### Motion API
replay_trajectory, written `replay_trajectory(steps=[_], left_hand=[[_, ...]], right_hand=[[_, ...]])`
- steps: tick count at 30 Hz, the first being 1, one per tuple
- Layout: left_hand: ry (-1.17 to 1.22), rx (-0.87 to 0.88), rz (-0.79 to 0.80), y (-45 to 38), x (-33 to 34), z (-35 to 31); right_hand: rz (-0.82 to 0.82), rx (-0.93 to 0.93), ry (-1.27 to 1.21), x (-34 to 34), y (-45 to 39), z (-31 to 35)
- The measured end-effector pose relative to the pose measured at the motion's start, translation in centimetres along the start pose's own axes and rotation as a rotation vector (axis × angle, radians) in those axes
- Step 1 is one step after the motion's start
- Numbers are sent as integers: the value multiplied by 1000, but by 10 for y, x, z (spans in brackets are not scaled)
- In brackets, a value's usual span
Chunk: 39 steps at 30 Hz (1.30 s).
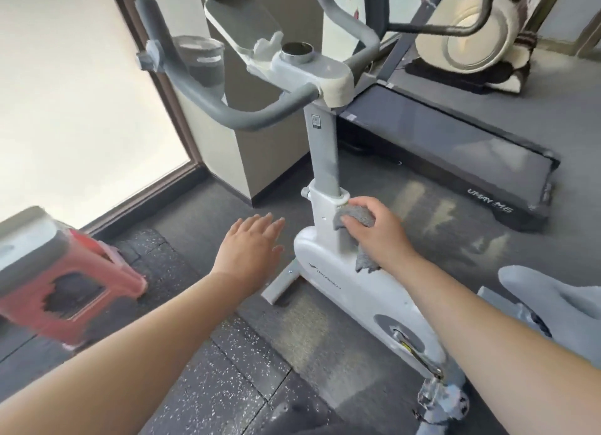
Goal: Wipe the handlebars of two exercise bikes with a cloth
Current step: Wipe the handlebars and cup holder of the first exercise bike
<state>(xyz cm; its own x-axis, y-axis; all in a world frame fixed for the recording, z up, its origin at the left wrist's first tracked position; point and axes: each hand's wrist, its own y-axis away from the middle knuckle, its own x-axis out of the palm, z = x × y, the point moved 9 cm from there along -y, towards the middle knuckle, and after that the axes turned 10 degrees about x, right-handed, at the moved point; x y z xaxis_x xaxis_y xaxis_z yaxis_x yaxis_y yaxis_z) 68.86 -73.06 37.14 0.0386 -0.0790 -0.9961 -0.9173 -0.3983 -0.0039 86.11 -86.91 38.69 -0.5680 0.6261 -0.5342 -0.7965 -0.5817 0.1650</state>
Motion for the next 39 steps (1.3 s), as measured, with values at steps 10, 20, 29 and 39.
replay_trajectory(steps=[10,20,29,39], left_hand=[[293,-240,-297,-15,-73,94],[508,-389,-712,-40,-164,166],[597,-476,-888,-58,-194,216],[538,-443,-873,-96,-211,243]], right_hand=[[90,-253,-147,27,-59,140],[246,-460,-255,56,-96,266],[435,-545,-258,94,-146,328],[544,-594,-244,121,-183,360]])
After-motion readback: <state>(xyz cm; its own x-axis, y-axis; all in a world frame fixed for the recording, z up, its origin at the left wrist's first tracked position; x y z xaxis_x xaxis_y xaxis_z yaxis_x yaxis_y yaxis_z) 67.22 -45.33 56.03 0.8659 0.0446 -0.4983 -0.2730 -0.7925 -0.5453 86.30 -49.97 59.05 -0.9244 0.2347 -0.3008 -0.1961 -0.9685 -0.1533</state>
